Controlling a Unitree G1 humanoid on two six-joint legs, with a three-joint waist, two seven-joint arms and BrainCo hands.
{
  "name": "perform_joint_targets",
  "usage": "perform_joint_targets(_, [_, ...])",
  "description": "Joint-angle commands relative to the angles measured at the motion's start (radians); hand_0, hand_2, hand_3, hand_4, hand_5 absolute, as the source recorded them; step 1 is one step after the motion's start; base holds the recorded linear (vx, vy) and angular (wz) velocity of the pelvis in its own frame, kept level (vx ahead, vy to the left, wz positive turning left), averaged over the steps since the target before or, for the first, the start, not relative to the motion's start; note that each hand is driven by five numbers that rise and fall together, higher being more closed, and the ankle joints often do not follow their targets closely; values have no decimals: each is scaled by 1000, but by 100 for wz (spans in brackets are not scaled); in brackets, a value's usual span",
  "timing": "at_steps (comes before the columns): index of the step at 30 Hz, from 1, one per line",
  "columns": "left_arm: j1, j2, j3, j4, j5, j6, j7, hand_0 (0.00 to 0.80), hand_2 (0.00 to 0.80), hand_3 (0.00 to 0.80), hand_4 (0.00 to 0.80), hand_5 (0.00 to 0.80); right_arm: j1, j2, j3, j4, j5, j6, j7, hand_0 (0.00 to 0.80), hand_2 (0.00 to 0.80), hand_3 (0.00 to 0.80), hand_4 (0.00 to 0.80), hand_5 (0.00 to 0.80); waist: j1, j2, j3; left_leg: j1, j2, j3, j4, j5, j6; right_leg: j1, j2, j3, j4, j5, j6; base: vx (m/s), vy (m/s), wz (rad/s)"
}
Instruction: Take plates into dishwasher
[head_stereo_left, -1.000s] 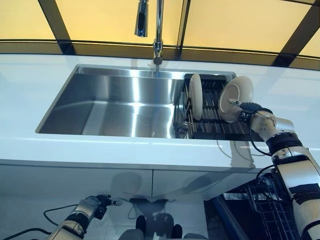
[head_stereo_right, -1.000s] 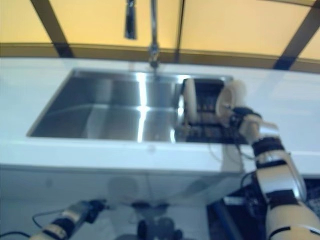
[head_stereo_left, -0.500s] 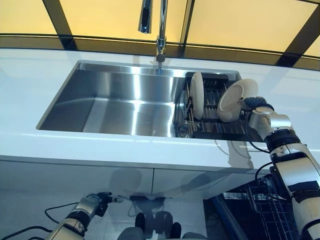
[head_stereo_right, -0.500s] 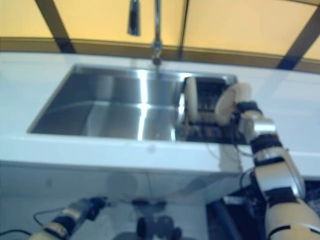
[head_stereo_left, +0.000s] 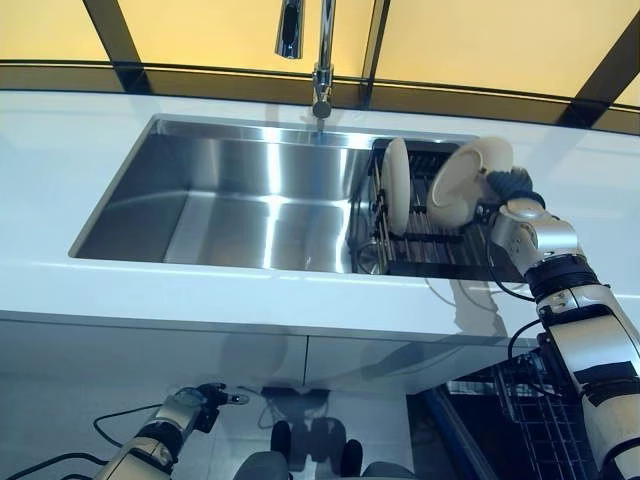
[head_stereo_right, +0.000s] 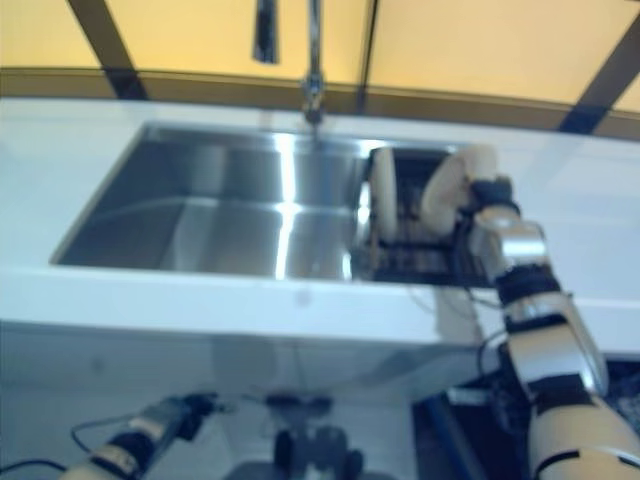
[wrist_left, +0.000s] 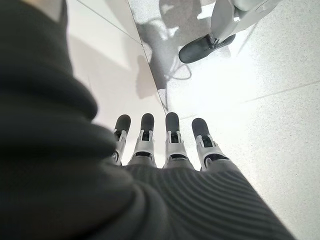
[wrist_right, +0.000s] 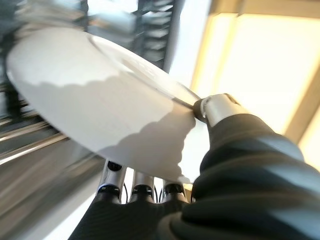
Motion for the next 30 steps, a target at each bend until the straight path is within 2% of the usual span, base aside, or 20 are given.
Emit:
perform_joint_targets(1, [-8,-6,-59,10,9,-44,11,0,0,0,0,0,-72,-74,10,-131,-84,-148,-43,800,800,800,800,800,30,17,-48,57,-35,26,8,-104,24,-60,-29,-3,161,-69,65,-13,34,0])
perform_joint_targets(4, [19,-1,-47,6,26,-67,7,0,0,0,0,0,-53,-106,-8,-238,-146,-208,-65,800,800,800,800,800,22,17,-56,59,-36,30,6,-106,27,-64,-28,4,166,-72,67,-27,44,0])
perform_joint_targets(11, [97,-8,-27,0,70,-135,23,0,0,0,0,0,13,-186,-66,-496,-304,-277,-113,800,800,800,800,800,-5,19,-73,67,-39,45,5,-113,39,-80,-32,26,194,-78,77,-35,65,-8])
perform_joint_targets(18, [154,1,-6,0,109,-195,36,0,0,0,0,0,101,-285,-149,-634,-337,-319,-139,800,800,800,800,800,-39,15,-87,70,-47,61,0,-119,47,-111,-46,54,232,-50,101,-48,96,-16])
perform_joint_targets(19, [168,4,0,5,119,-210,41,0,0,0,0,0,130,-323,-182,-658,-345,-331,-153,800,800,800,800,800,-55,13,-90,72,-49,69,0,-123,51,-122,-50,66,247,-40,109,-39,134,-18])
perform_joint_targets(21, [176,5,2,6,127,-216,45,0,0,0,0,0,152,-345,-207,-675,-350,-334,-163,800,800,800,800,800,-63,11,-93,71,-49,76,0,-124,52,-131,-52,73,257,-34,113,-35,111,-23])
perform_joint_targets(24, [197,7,17,9,152,-221,53,0,0,0,0,0,271,-396,-305,-728,-328,-346,-173,800,800,800,800,800,-99,8,-97,68,-50,97,0,-131,57,-159,-53,91,284,-16,126,-33,107,-29])
perform_joint_targets(28, [220,11,49,-1,153,-196,53,0,0,0,0,0,473,-375,-436,-780,-275,-389,-115,800,800,800,800,800,-134,4,-91,72,-42,140,0,-143,57,-182,-62,94,269,4,144,-28,68,-39])
perform_joint_targets(30, [213,-21,50,59,152,-226,103,0,0,0,0,0,606,-299,-486,-804,-281,-437,-83,800,800,800,800,800,-155,-7,-84,74,-31,160,0,-150,60,-188,-58,106,251,4,145,-52,-64,-78])
